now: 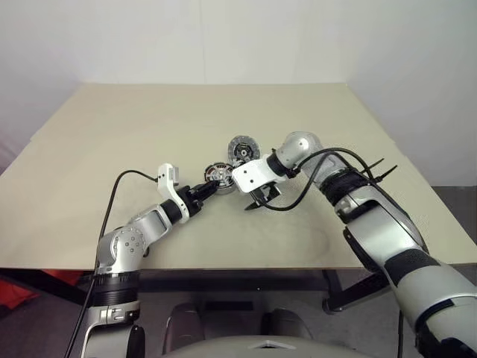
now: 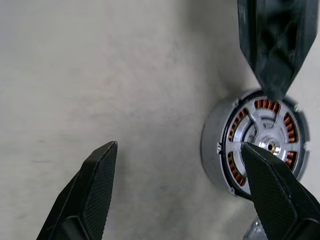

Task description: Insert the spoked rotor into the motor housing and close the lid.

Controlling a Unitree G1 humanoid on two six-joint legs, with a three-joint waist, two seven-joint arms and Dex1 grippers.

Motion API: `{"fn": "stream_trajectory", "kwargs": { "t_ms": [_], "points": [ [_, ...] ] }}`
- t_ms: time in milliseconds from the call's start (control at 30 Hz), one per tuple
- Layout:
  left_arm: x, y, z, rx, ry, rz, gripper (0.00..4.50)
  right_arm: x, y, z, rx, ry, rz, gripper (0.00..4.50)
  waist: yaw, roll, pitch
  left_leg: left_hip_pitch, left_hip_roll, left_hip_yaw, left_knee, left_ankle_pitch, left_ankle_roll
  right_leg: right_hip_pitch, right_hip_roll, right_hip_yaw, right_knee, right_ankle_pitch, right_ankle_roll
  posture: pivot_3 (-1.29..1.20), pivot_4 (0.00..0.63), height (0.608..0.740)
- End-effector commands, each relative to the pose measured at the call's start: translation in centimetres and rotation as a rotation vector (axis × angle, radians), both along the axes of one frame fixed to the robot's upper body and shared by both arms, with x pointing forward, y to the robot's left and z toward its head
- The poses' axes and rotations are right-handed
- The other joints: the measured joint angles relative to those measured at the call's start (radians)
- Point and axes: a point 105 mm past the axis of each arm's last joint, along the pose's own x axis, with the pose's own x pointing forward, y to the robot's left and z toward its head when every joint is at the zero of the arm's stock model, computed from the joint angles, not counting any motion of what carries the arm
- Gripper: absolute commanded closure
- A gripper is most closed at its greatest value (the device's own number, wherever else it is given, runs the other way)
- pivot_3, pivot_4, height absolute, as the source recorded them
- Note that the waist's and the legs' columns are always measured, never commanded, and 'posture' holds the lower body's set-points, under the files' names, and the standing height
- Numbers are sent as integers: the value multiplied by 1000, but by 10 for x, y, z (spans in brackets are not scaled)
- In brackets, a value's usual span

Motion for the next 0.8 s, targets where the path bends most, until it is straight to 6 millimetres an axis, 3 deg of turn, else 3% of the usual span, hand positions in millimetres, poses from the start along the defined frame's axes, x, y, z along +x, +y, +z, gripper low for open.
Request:
{"fn": "stream_trajectory", "kwargs": {
  "t_ms": [33, 300, 767, 800],
  "points": [
    [-2, 2, 11, -9, -44, -1, 1873, 11, 6, 12, 0, -64, -11, 50, 0, 0, 0, 0, 0, 0, 0, 0, 0, 0, 0, 0, 0, 0, 0, 0, 0, 740],
    [-7, 5, 10, -6, -38, 13, 1873, 24, 3, 5, -37, -100, -92, 50, -1, 1, 0, 0, 0, 0, 0, 0, 0, 0, 0, 0, 1, 0, 0, 0, 0, 740],
    [-9, 7, 9, -2, -33, 34, 1873, 23, 14, 3, -31, -73, -107, 50, -3, 2, 1, 1, 1, 0, 0, 0, 0, 0, 1, 0, 1, 0, 0, 0, 0, 740],
    [-9, 7, 9, -3, -33, 35, 1873, 23, 15, 4, -25, -71, -110, 218, -3, 2, 1, 1, 1, 0, 0, 0, 0, 0, 1, 0, 1, 0, 0, 0, 0, 740]
  ]
}}
